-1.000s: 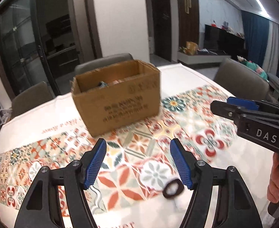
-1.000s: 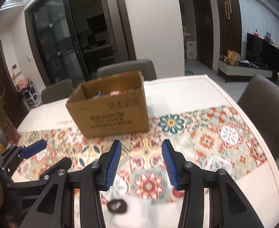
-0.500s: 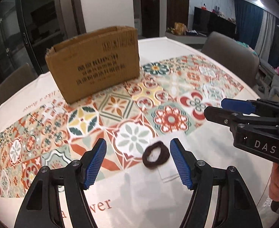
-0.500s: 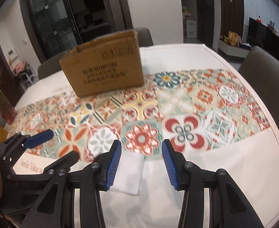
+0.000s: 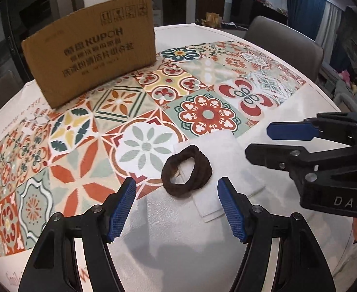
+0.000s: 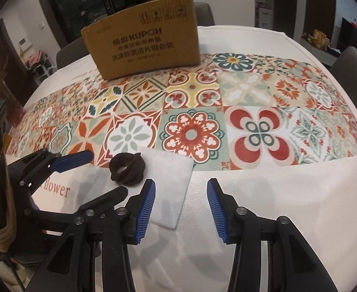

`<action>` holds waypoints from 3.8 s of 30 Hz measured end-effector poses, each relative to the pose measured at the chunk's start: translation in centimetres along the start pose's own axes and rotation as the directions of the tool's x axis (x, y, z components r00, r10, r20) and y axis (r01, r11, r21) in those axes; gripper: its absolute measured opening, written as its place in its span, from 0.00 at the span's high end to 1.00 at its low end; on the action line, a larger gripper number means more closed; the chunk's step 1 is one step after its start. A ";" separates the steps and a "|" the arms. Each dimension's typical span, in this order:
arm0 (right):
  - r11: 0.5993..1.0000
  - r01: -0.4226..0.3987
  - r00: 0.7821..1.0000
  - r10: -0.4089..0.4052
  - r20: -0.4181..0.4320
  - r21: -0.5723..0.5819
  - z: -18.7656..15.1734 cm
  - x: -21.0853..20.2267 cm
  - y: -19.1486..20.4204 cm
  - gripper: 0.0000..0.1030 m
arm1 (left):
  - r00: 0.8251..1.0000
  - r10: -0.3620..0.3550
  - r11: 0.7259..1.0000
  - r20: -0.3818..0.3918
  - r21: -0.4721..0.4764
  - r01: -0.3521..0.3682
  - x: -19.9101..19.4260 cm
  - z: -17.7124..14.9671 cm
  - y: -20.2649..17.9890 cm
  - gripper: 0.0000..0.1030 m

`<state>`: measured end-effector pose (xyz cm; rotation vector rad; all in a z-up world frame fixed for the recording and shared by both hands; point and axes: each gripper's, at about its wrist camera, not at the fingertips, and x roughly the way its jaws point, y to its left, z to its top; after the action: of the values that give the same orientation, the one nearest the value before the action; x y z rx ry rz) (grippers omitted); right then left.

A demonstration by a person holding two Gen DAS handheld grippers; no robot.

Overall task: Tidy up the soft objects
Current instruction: 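Grasp the brown hair tie with the left tool while the right tool grasps the white cloth, then lift the hair tie and white cloth and carry both over the box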

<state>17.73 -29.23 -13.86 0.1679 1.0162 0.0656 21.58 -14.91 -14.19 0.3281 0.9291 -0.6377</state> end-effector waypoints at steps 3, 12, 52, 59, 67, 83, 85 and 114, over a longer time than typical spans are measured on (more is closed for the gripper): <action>0.999 -0.025 0.999 0.025 -0.026 -0.026 0.0 1.1 0.1 0.56 | 1.000 -0.008 1.000 0.002 0.020 0.008 0.7 -0.1 0.0 0.33; 0.990 -0.081 0.994 0.072 -0.079 -0.114 0.6 3.3 0.5 0.56 | 1.000 -0.026 0.998 0.004 0.063 0.026 2.1 0.3 0.1 0.33; 0.902 -0.002 0.999 0.021 0.039 -0.431 0.9 3.6 4.9 0.56 | 0.998 -0.045 0.999 0.036 -0.023 0.045 0.6 -1.5 1.2 0.86; 0.877 -0.070 0.997 0.077 -0.005 -0.475 1.0 4.8 5.6 0.56 | 0.999 -0.031 0.999 0.041 -0.013 0.031 0.4 -1.9 1.3 0.85; 0.909 -0.098 0.995 0.095 -0.028 -0.404 1.2 5.1 5.1 0.59 | 0.999 -0.034 0.998 0.040 -0.052 0.036 0.3 -1.7 1.6 0.83; 0.964 -0.081 0.997 0.078 -0.021 -0.255 0.9 4.3 5.3 0.92 | 0.993 0.061 0.988 0.098 -0.149 -0.046 -1.8 -1.6 3.7 0.91; 0.969 -0.071 0.997 0.072 -0.006 -0.235 1.0 3.9 5.2 0.92 | 0.992 0.070 0.984 0.104 -0.168 -0.052 -2.2 -1.3 3.8 0.91; 0.986 -0.012 0.961 0.056 0.271 -0.164 6.9 -3.4 6.1 0.92 | 0.956 0.131 0.963 0.261 -0.263 -0.061 -7.8 3.4 6.4 0.92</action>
<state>21.93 -24.39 -6.46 0.0446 0.7267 0.1514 24.46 -8.92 -5.87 0.0528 0.7103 -0.4539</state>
